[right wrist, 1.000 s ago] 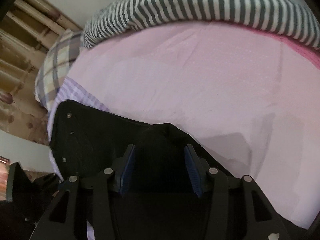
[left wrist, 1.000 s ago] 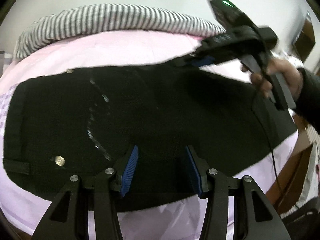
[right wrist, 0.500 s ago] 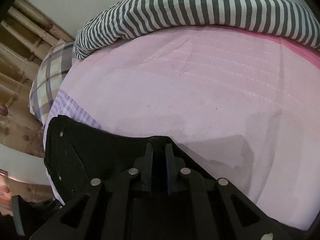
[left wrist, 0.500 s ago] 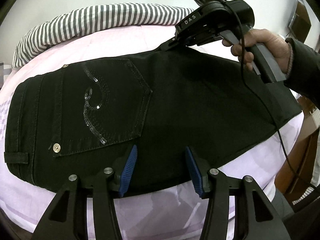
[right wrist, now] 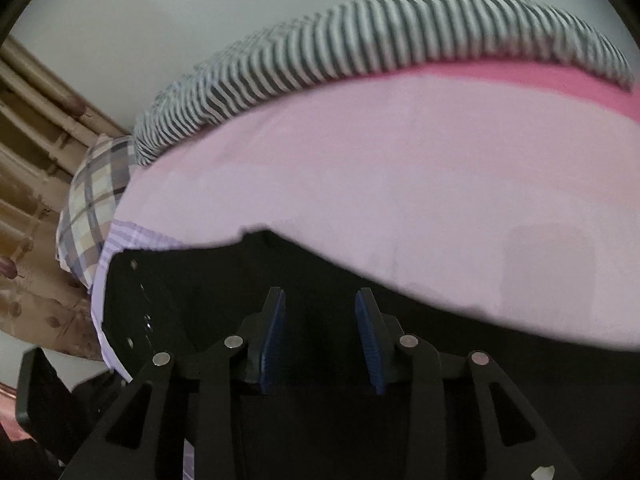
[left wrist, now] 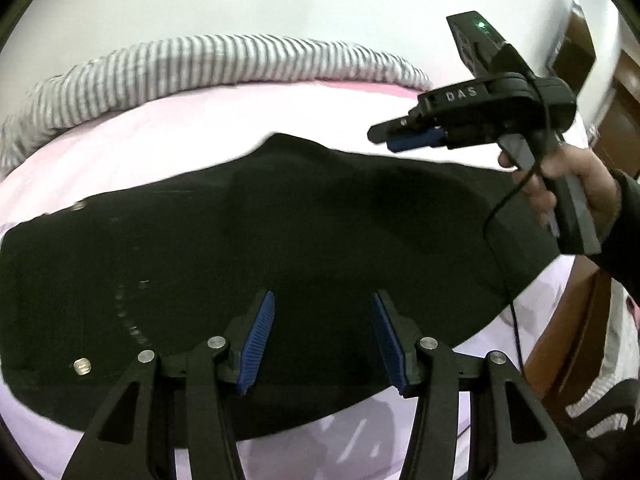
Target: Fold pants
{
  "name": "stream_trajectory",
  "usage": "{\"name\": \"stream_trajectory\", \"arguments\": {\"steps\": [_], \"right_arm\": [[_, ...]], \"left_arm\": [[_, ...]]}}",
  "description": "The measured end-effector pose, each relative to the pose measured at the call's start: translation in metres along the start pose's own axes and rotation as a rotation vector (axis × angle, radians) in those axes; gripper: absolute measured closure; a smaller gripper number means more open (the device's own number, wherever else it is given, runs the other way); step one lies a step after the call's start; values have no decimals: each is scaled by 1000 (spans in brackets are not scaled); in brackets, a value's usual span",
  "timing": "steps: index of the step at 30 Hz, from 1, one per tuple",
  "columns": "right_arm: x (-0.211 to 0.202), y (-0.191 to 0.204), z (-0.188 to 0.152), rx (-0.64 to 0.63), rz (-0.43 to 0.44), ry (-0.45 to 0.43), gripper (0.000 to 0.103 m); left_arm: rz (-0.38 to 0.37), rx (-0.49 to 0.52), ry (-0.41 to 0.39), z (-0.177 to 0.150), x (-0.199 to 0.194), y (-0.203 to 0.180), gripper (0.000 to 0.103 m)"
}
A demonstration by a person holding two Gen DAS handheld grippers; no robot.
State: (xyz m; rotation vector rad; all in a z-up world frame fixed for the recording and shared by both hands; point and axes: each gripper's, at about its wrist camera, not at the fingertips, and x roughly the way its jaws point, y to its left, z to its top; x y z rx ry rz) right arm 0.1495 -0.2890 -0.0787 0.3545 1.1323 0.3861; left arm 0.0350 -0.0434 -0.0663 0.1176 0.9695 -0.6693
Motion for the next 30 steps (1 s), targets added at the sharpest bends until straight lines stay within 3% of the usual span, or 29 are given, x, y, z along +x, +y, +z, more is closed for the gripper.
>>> {"name": "stream_trajectory", "arguments": {"steps": [6,12,18,23,30], "right_arm": [[-1,-29,-26,63,-38,-17,69],[-6,-56,-24,117,-86,-87,78],[-39,-87,-33,230,-85,-159,70],[-102,-116,-78,351,-47,-268,60],[-190,-189,-191,651,-103,-427,60]], "left_arm": [[-7,33,106,-10,25,-9,51],[-6,14,96,-16,20,-2,51],[18,17,100,-17,18,-4,51],[27,19,71,-12,10,-10,51],[-23,87,35,7,8,-42,49]]}}
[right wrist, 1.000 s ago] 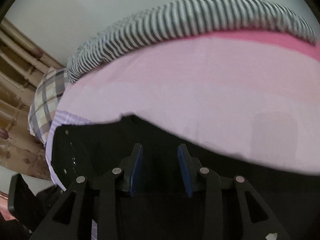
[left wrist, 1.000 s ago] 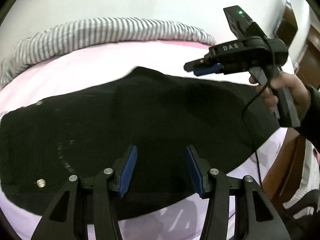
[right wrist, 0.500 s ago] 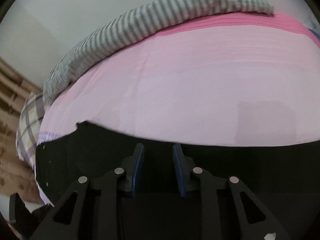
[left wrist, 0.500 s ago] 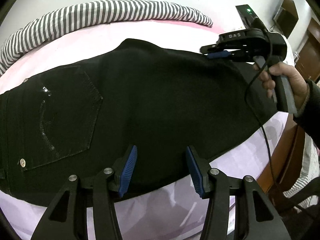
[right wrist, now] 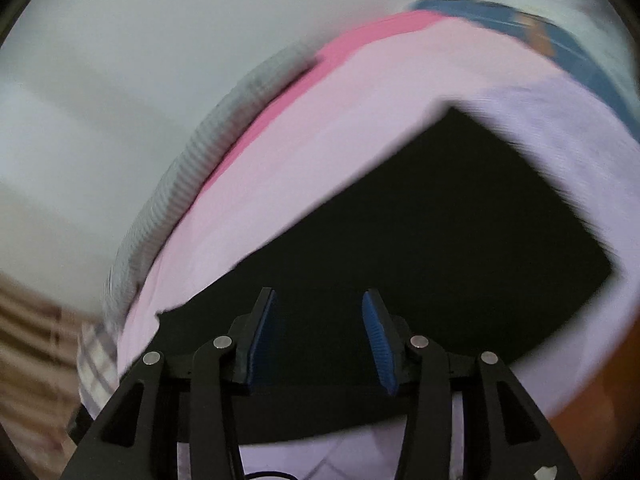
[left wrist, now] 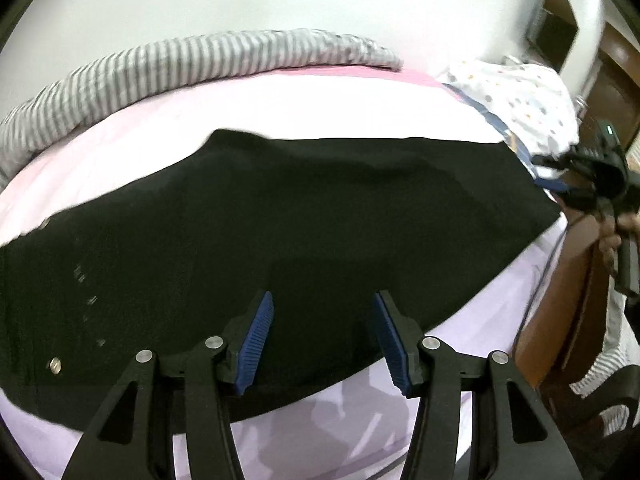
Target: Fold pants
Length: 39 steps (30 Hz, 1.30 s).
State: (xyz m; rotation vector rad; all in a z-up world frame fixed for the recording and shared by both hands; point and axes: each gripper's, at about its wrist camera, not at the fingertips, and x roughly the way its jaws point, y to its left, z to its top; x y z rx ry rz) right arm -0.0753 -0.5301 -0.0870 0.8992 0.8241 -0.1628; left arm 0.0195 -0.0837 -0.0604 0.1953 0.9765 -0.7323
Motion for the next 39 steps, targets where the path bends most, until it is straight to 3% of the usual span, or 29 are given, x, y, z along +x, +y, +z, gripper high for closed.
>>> {"name": "stream_trajectory", "arguments": {"steps": [7,17,30,33,39], "right_arm": [[-62,-101,-20,239,-55,-102,60],[-51,-132,-19,308,-30,-122,64],[-40,-144,-3,356,18,-171,94],[-49,-128,1,320,59,-189,94],[-47,-53,9,164,158,-146,94]], "left_arm": [[-60,44,35,13,20,-31,49],[-54,50,82,18,38,-45,49],[-44,54,124,9,51,-47,49],[-45,52,122,9,51,-46,49],[-54,-6,82,13,39,-33,49]]}}
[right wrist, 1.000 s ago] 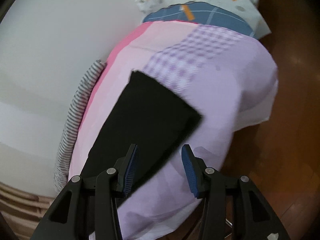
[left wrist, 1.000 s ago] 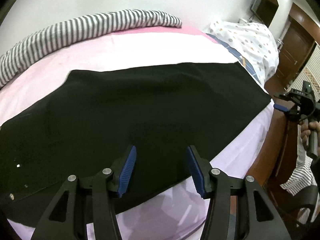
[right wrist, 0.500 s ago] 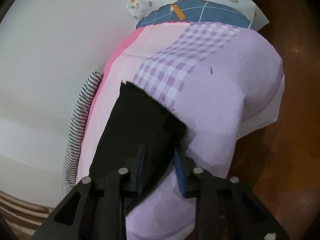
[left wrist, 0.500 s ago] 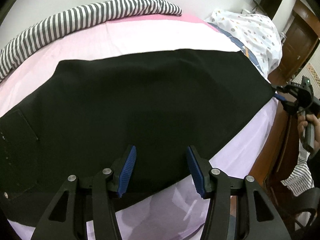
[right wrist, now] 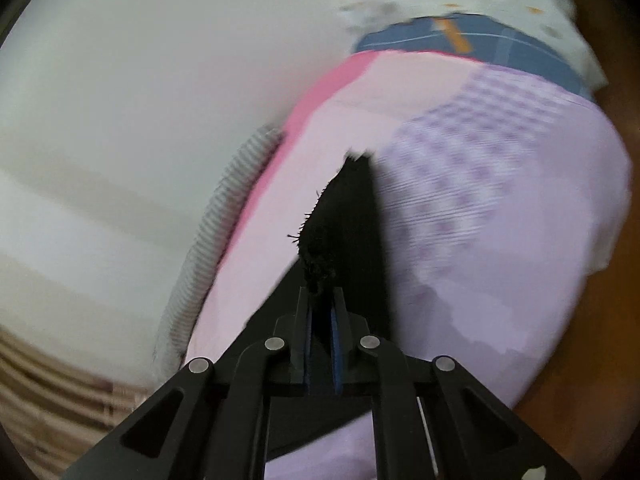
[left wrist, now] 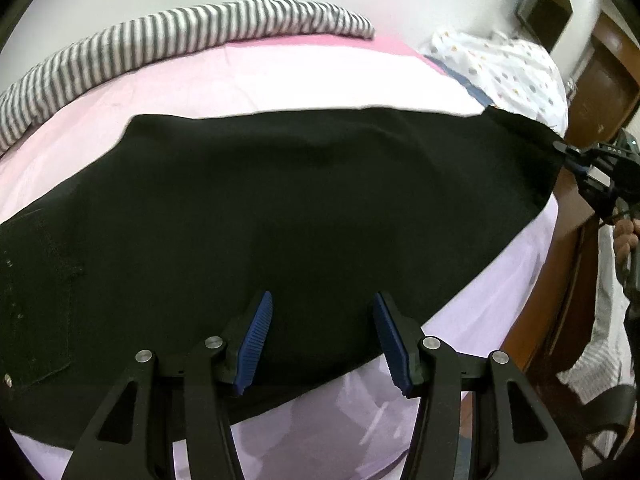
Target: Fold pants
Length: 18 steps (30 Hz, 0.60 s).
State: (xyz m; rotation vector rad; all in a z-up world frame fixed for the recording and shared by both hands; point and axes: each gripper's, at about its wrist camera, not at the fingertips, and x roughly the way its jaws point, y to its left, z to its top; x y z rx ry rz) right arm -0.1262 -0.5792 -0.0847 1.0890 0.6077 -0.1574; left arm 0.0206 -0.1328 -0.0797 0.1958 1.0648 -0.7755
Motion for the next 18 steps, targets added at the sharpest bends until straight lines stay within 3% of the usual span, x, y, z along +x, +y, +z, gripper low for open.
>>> {"name": "stream_trajectory", "arguments": {"steps": [5,12,18], "right_arm": [[40,62,-25,-96,77,118,94],[104,131,-87,-214,174,340,94],[159,165,-175,-369,136,604,94]], "left_arm": [[-5,-69,-58,-2,-23,21,49],[17,-183,-117,-12,-49,62,49],[25,-248,-138,-24,-59,86,49]]}}
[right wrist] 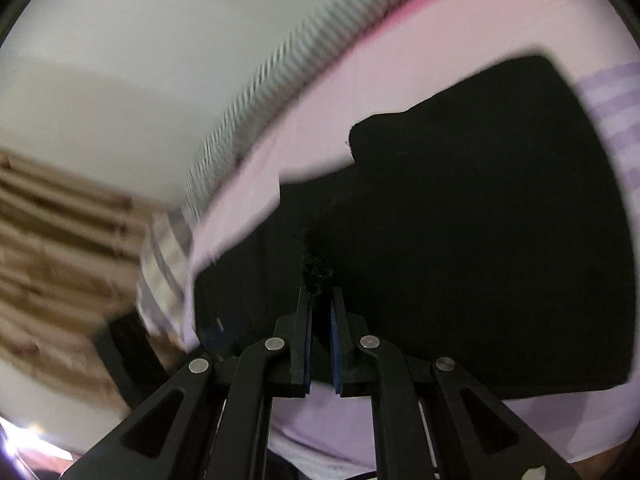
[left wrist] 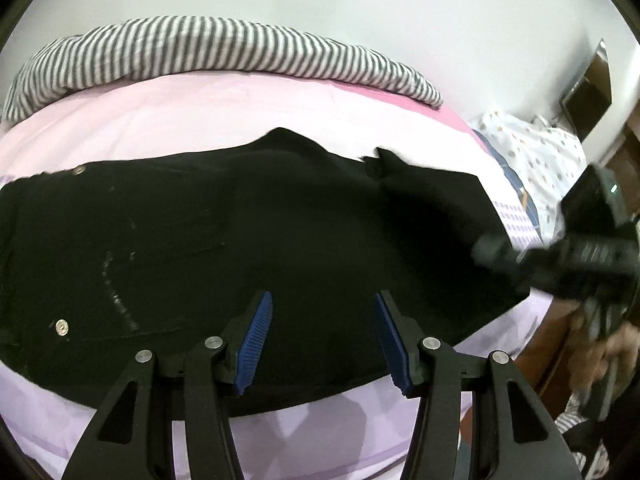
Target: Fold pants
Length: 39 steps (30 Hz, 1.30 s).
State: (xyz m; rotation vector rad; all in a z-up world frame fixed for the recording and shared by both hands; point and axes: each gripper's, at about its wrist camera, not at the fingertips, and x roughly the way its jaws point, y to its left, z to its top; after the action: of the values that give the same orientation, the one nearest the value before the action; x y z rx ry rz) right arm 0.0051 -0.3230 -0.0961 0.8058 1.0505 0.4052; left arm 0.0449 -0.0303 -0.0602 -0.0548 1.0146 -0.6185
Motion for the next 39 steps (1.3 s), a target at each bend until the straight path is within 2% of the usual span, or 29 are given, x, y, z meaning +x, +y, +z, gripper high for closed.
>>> {"name": "stream_trajectory", "arguments": {"steps": [4,14,17,24,26,29,32,35,39], "right_arm": [[34,2,-14,-31,-49,89,94],[41,20,-22,-58,-27,99,93],[52,23,-24,-91,-62,127,93],[35,22,-22,-77,-1,83,94],[34,23,-23,-88,-6,85,94],[33,25,-23,-109,-8,82,93],[31,27,-23,-113,-1,78,94],[24,27,-23,-122,8,69,94],[23,29,-23,-130,16,68,93]], "left_arm": [[0,-12,-11,-4,-5,7,49],[-32,-49,-32,1,-10,17,49],[-51,-65,-28,2,-12,19,49],[-163,-95,15,6,-9,16,49],[-224,-116,46,9,-3,12,49],[-356,-192,117,19,13,10,49],[-442,-280,193,28,33,12,49],[-483,-331,244,35,49,12,49],[-510,-350,294,43,66,9,49]]}}
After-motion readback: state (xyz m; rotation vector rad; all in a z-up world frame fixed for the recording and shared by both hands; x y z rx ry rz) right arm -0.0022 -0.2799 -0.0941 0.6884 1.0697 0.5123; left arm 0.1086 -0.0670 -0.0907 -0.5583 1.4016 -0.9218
